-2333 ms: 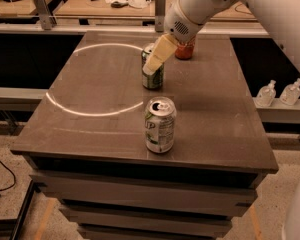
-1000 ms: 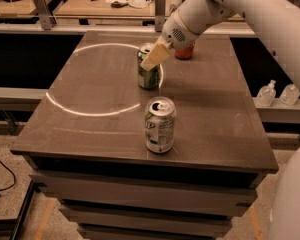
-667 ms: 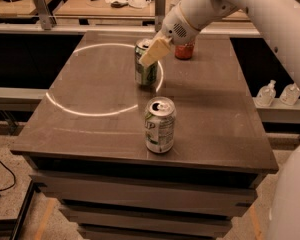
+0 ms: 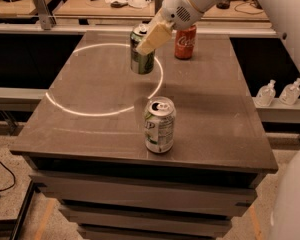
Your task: Pick green can
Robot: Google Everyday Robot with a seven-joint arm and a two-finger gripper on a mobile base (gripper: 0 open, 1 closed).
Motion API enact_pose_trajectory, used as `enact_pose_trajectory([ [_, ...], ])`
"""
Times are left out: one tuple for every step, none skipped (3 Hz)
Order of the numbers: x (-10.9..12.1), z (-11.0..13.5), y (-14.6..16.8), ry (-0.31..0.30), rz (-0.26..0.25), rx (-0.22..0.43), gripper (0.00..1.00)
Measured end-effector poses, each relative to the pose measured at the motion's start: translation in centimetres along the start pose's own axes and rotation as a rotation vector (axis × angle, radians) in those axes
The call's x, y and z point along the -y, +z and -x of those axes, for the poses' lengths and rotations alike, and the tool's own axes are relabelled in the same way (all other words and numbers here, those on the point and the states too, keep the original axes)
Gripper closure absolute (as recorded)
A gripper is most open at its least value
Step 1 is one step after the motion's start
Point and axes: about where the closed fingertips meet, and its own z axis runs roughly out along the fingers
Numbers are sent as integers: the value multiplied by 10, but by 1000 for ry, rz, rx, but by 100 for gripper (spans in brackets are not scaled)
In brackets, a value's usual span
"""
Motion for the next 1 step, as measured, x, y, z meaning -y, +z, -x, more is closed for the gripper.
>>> enact_pose_trajectory([
  [0,1,-1,-4,1,0,100],
])
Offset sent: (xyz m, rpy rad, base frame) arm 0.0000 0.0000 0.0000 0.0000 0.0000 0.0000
